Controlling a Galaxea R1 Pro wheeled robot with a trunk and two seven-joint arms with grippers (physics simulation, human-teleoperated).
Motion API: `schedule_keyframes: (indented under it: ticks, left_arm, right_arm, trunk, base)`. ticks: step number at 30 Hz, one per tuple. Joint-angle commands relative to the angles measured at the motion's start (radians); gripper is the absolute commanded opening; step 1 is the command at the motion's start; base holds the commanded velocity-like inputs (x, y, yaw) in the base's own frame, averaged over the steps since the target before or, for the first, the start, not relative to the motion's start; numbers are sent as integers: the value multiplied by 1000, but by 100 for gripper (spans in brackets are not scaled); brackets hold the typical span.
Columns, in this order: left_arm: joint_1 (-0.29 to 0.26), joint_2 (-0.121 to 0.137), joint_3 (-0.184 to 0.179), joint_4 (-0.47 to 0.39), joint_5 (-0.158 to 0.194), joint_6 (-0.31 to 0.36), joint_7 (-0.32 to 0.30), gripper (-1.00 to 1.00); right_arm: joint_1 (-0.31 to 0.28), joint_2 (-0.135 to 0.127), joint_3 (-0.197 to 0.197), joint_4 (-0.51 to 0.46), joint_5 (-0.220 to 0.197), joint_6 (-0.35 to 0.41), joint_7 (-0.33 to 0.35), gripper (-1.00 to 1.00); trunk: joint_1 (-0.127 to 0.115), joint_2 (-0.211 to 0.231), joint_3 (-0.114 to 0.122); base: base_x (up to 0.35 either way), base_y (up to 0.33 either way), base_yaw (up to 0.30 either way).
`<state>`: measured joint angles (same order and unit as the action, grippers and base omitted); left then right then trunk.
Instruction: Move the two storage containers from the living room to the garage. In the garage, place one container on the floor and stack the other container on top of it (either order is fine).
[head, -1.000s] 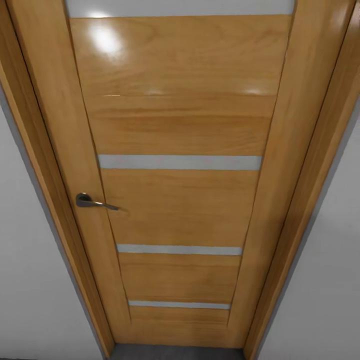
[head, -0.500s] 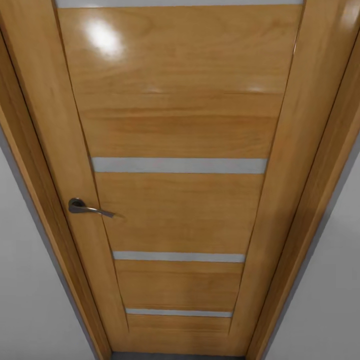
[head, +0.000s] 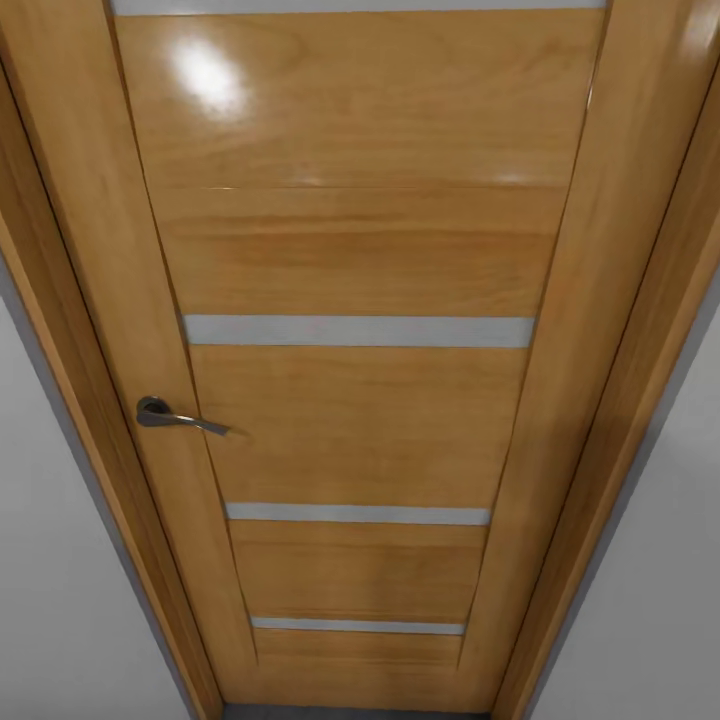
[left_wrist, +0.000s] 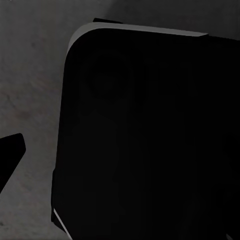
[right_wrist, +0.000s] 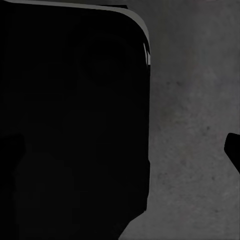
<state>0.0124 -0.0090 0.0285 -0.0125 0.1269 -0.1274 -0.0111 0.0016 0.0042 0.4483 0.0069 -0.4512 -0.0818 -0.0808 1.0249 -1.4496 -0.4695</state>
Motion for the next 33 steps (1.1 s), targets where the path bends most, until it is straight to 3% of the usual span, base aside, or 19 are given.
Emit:
schedule_keyframes:
  ticks: [1,33]
  left_arm:
    - [1,0,2,-1,7,-1,-1,100]
    - [0,0,2,-1,7,-1,-1,100]
  right_arm:
    - [0,0,9,1,-8,-4,-2,100]
    - [0,0,10,1,-8,-4,-2,100]
  trunk:
    - [0,0,-1]
    - [0,0,-1]
  base:
    - [0,0,0]
    - [0,0,0]
